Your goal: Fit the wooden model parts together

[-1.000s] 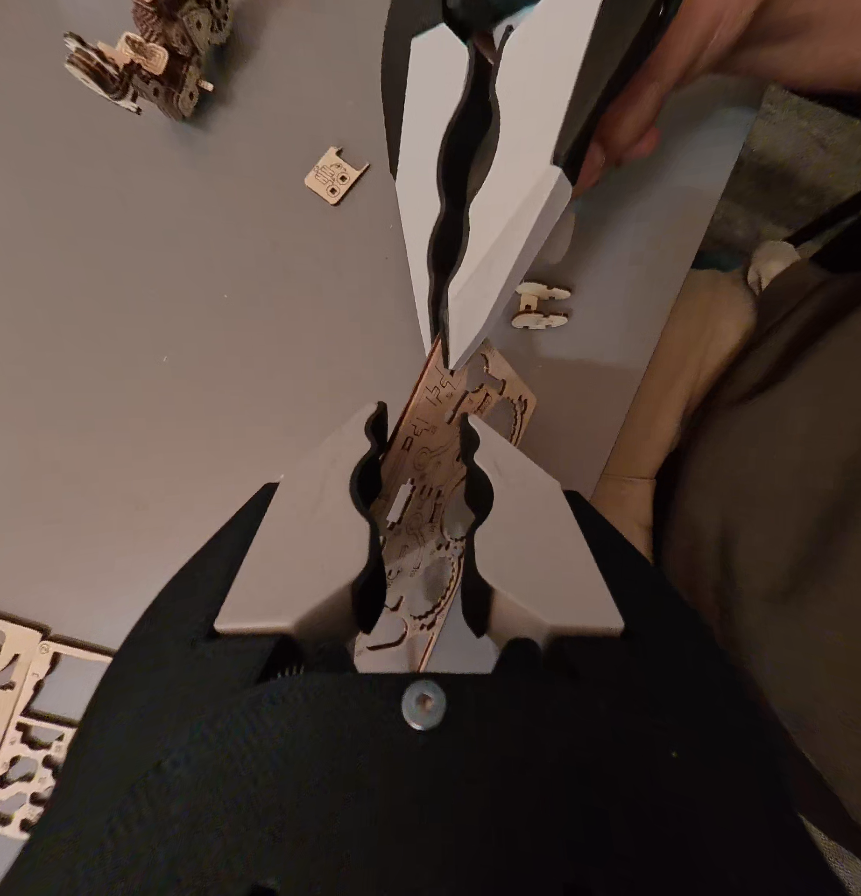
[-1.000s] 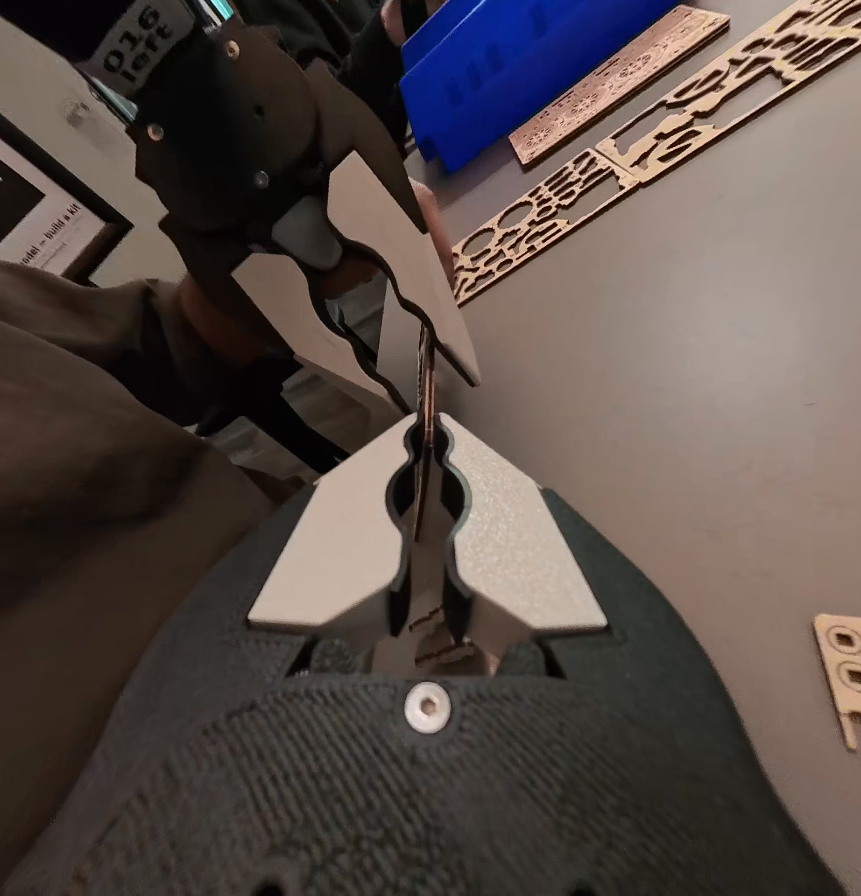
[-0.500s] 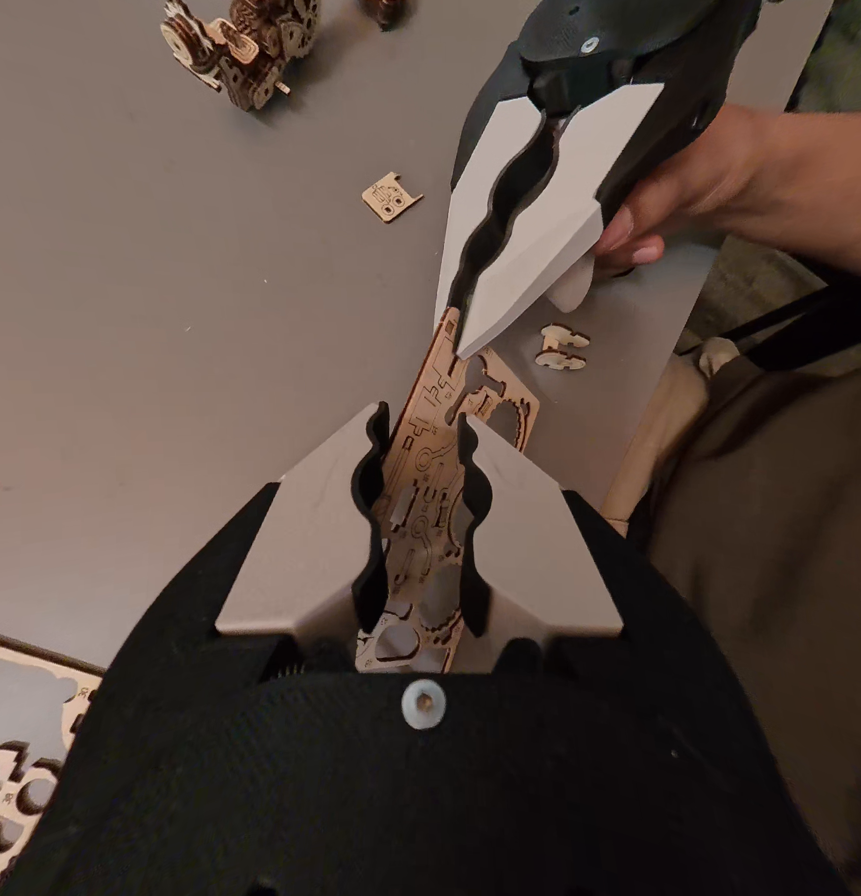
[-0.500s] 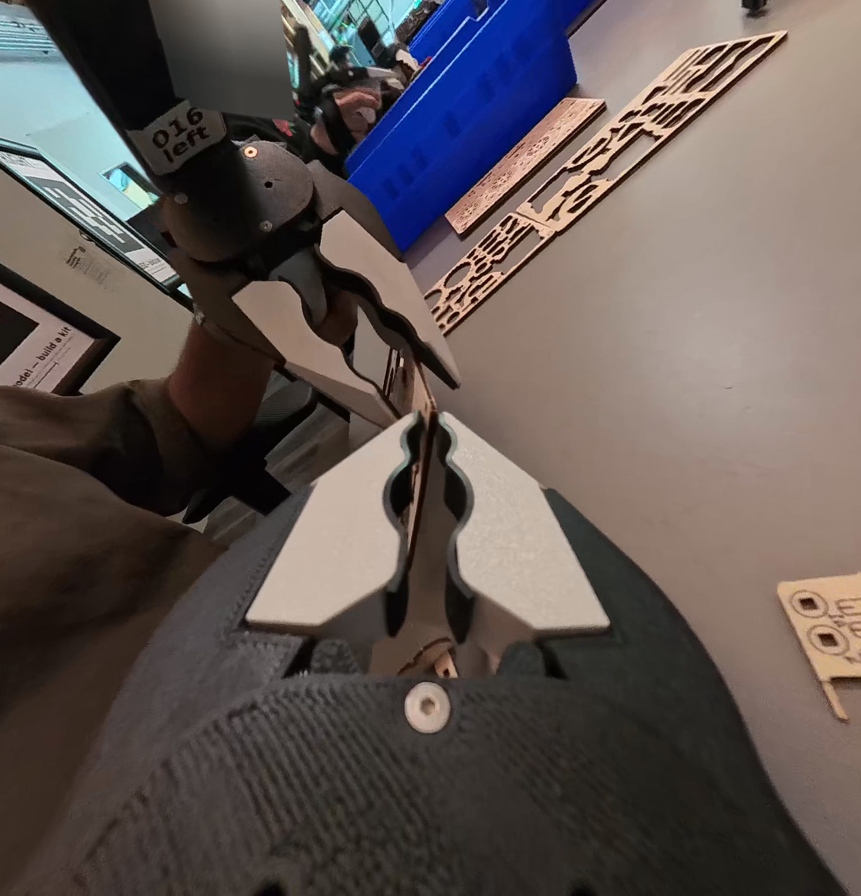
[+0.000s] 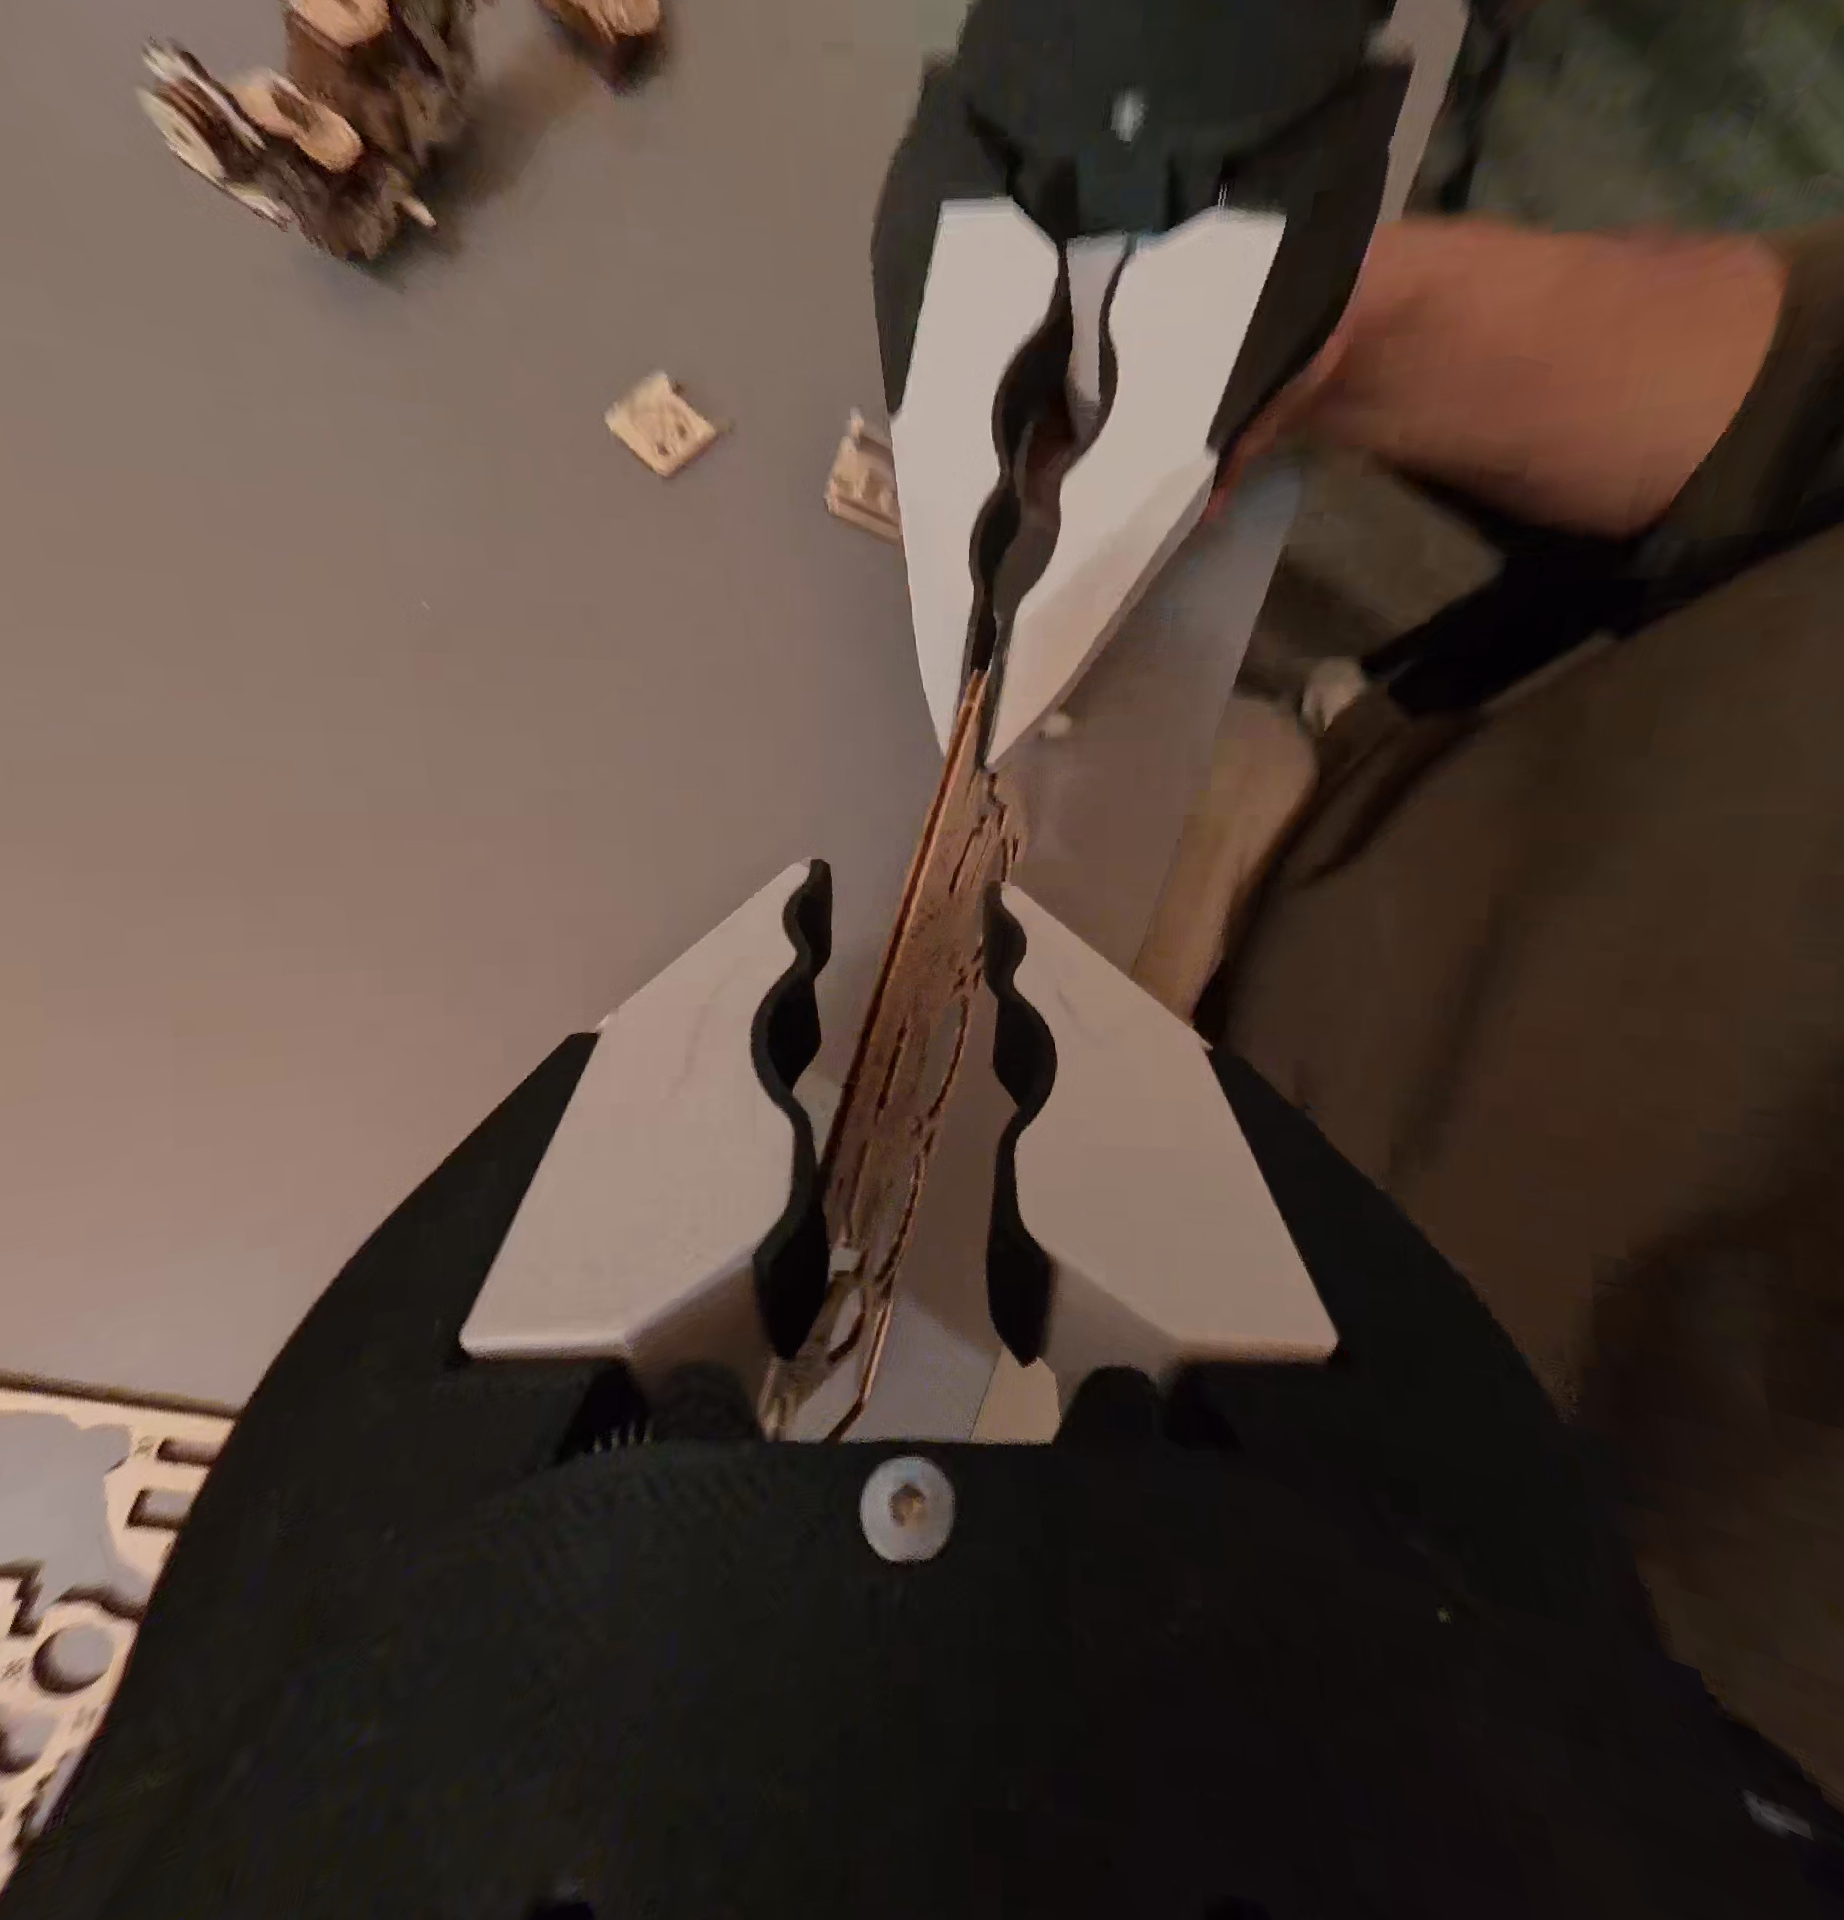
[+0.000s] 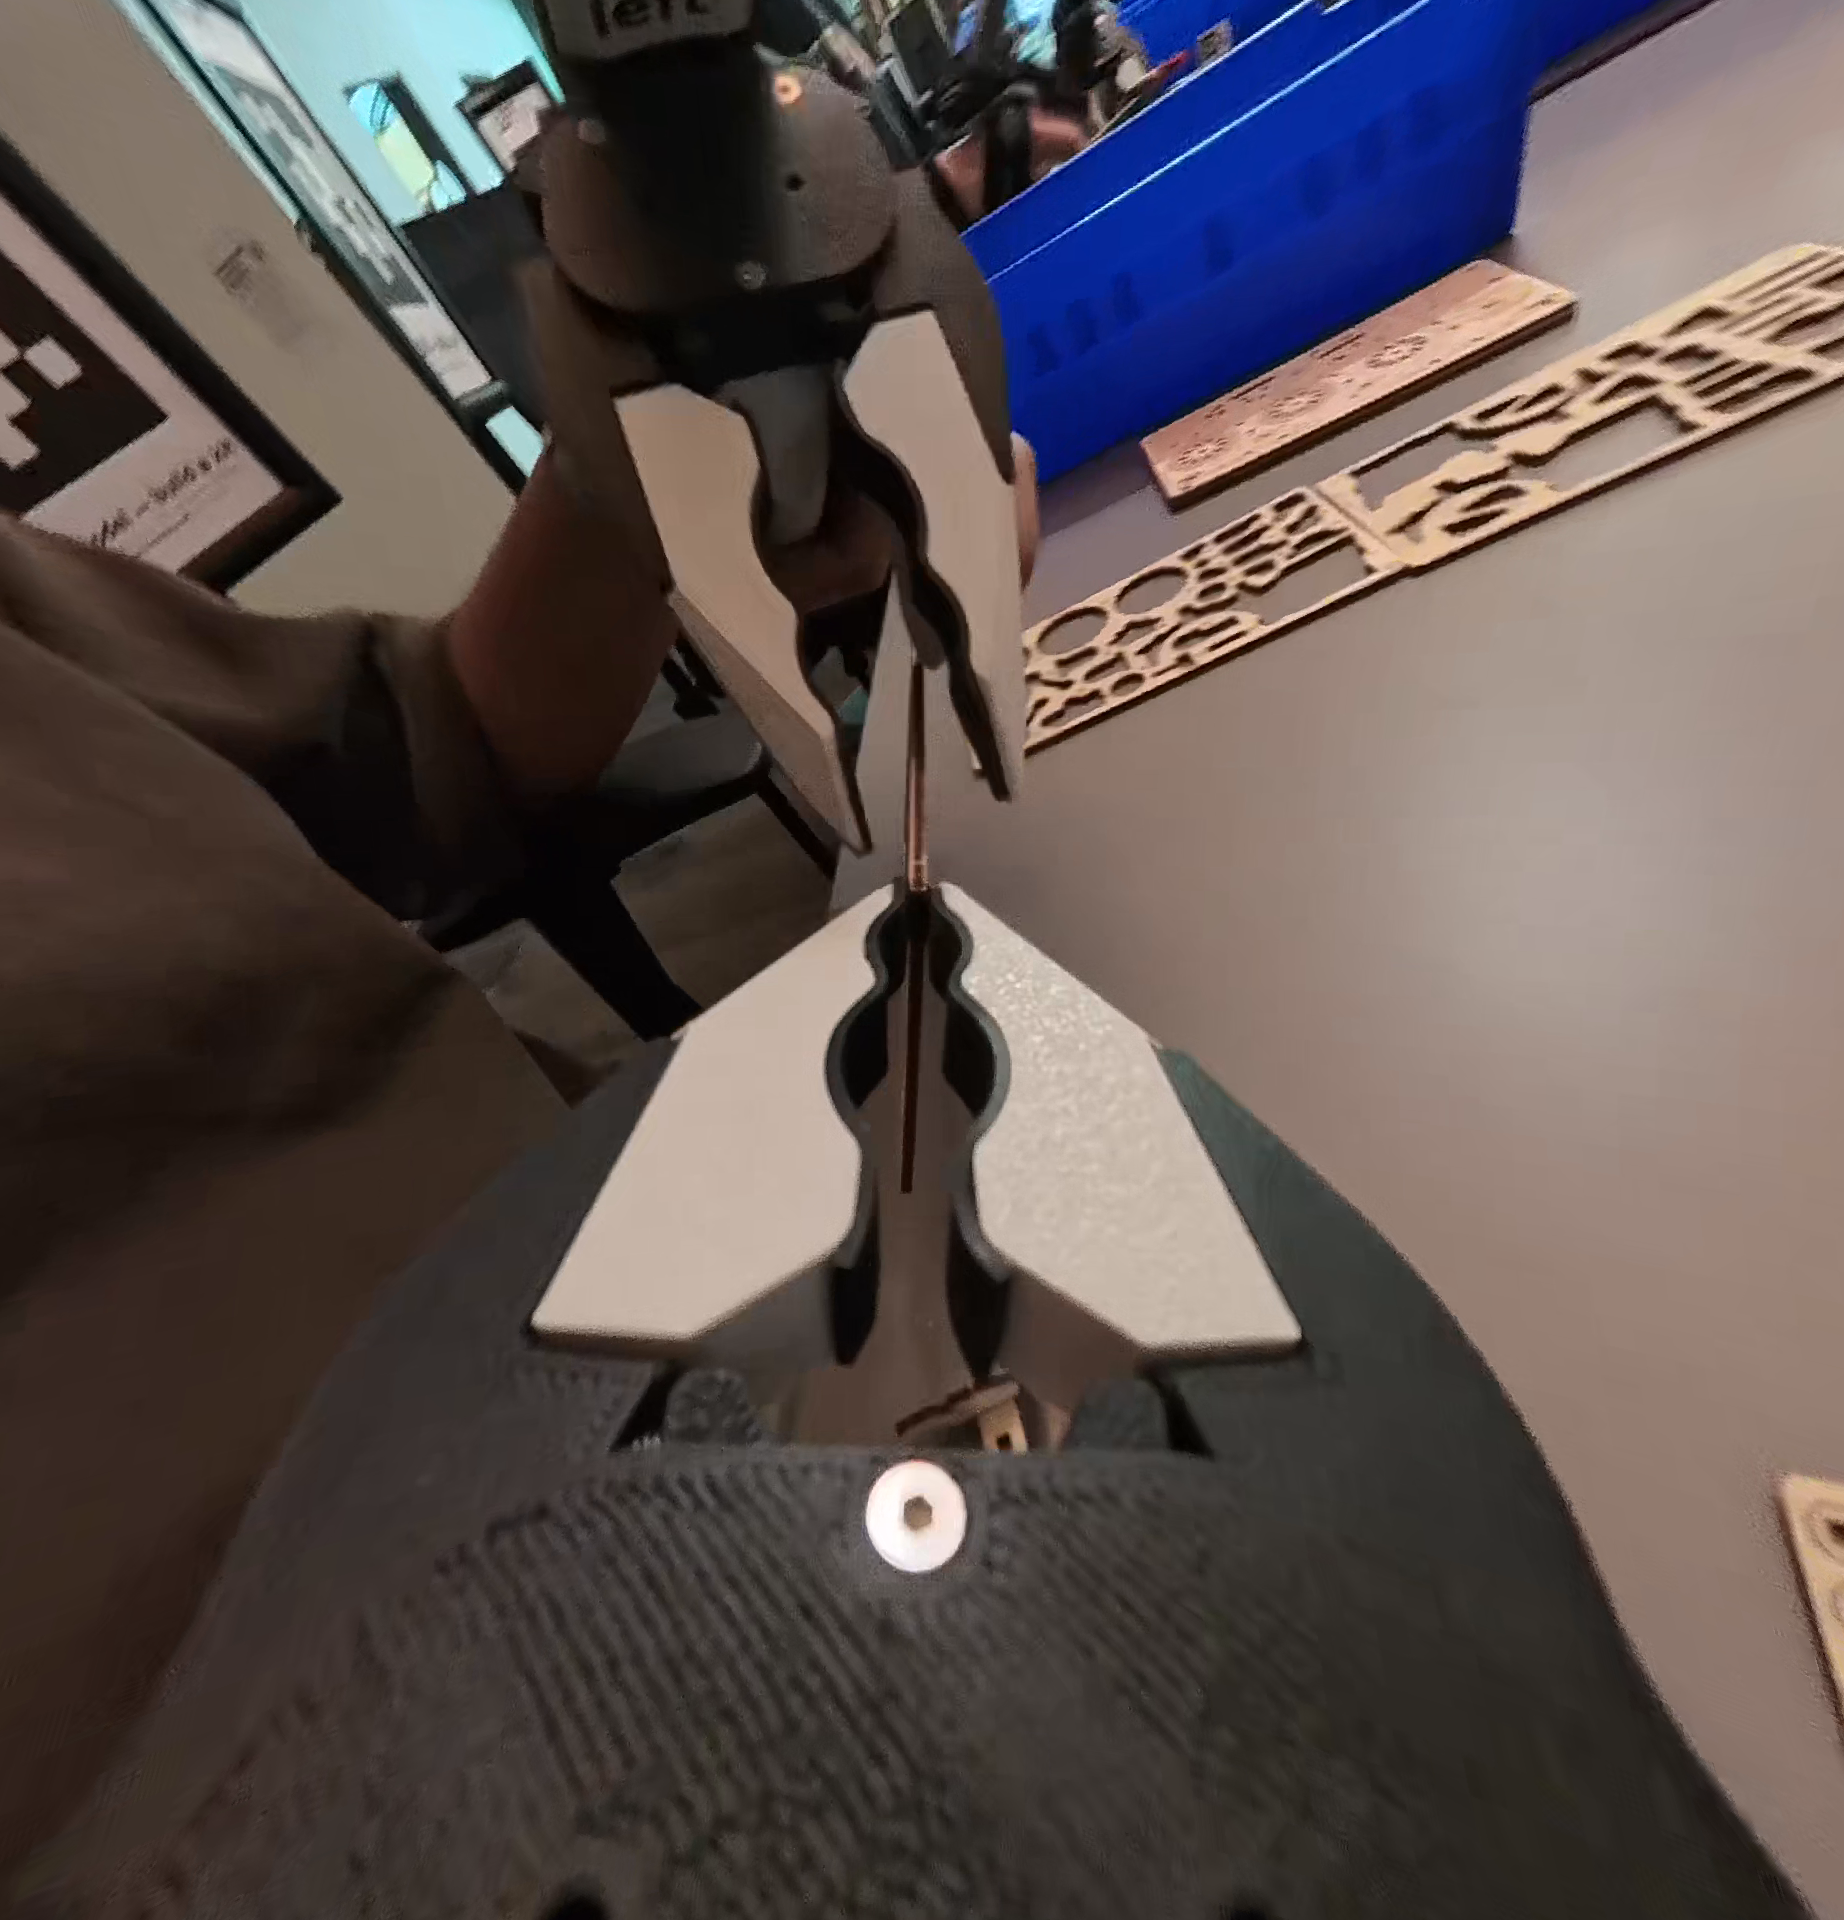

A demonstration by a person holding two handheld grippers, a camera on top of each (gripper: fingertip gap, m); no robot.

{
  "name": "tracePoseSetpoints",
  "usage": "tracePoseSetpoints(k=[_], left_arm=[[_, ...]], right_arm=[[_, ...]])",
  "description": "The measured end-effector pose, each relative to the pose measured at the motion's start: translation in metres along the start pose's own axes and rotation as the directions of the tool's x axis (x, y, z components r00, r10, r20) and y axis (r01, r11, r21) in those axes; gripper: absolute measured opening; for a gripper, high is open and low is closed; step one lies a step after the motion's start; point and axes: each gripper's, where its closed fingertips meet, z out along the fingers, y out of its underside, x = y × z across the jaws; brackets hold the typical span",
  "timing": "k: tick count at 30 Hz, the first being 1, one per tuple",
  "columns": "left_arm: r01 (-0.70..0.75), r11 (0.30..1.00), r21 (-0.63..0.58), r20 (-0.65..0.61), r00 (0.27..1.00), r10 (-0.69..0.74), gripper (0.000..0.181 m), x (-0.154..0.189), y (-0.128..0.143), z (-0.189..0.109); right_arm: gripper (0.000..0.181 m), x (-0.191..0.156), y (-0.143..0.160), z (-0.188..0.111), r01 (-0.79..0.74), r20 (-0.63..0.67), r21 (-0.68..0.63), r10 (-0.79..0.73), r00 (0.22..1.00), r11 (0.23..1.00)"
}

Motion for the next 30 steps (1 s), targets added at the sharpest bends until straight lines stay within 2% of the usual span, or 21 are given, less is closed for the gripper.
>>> tracePoseSetpoints(k=[3,6,7,12,15,24,28,30], left_arm=[[-0.020,0.995,-0.102,0.010,1.000,0.021,0.021,0.005,0.017,0.007],[-0.021,0.994,-0.104,-0.023,1.000,0.019,0.002,0.008,0.018,0.012],[-0.012,0.994,-0.105,-0.012,1.000,0.011,0.001,0.004,0.018,0.013],[0.110,0.991,-0.081,-0.073,0.991,-0.116,0.001,-0.004,0.018,0.016],[0.143,0.986,-0.087,-0.078,0.986,-0.150,0.001,-0.007,0.020,0.019],[0.139,0.986,-0.095,-0.047,0.989,-0.144,0.001,-0.011,0.021,0.021],[0.133,0.986,-0.103,-0.020,0.991,-0.136,0.003,-0.013,0.022,0.022],[0.132,0.985,-0.107,0.006,0.991,-0.132,0.003,-0.015,0.023,0.021]], right_arm=[[0.001,-0.008,0.001,0.005,0.041,0.011,-0.006,-0.041,0.999,0.999],[0.002,0.000,0.000,0.007,0.012,-0.030,0.010,-0.012,0.999,1.000],[0.004,0.005,0.000,0.008,-0.008,-0.050,0.018,0.009,0.999,1.000],[0.007,0.018,0.002,0.012,-0.097,-0.098,0.058,0.103,0.990,0.994],[0.009,0.024,0.006,0.013,-0.088,-0.137,0.046,0.093,0.986,0.995],[0.010,0.028,0.005,0.015,-0.127,-0.143,0.063,0.135,0.981,0.990],[0.010,0.033,0.005,0.017,-0.123,-0.194,0.042,0.129,0.972,0.991],[0.012,0.035,0.003,0.018,-0.178,-0.211,0.065,0.187,0.959,0.982]])
